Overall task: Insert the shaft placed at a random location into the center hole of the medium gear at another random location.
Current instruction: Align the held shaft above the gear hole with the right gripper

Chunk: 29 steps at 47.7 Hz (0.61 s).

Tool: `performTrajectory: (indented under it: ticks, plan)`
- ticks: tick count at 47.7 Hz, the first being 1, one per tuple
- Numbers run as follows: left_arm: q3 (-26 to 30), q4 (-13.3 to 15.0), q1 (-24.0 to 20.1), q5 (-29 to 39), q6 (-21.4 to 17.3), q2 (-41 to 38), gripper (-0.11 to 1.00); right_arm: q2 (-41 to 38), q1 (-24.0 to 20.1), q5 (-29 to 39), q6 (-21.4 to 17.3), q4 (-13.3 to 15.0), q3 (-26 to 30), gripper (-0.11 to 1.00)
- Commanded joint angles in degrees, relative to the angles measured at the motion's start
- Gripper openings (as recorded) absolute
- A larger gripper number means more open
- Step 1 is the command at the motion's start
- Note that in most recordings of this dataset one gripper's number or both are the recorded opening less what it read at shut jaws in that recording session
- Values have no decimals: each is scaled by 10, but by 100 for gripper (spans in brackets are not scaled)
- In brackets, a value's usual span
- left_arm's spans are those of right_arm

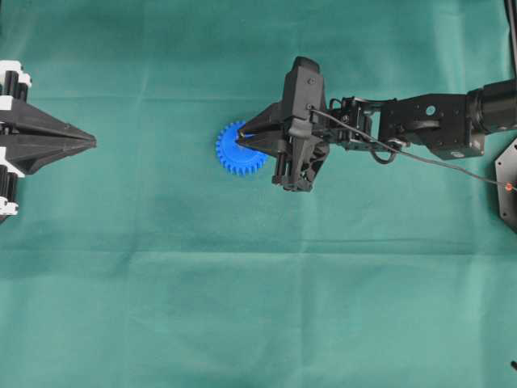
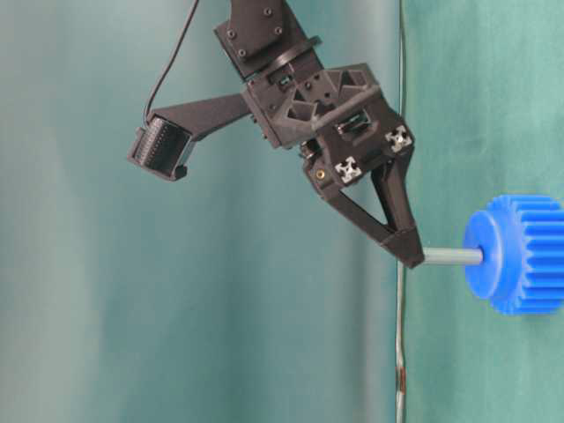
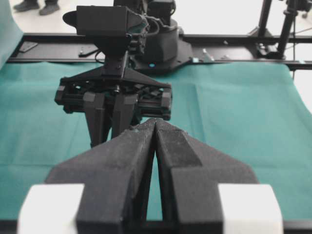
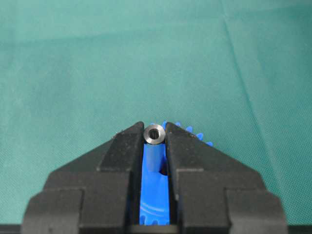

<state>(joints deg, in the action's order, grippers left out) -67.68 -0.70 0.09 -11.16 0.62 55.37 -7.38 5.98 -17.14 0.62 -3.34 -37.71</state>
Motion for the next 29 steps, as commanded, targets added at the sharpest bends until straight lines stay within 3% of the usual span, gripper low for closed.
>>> performTrajectory:
  ticks: [1,29]
  plan:
    - [13,-1,-1,-2,1,-4,0,8,-2,-11,4,-2,10,13]
    - [13,-2,-1,-2,1,-4,0,-14,-2,-20,4,-2,10,13]
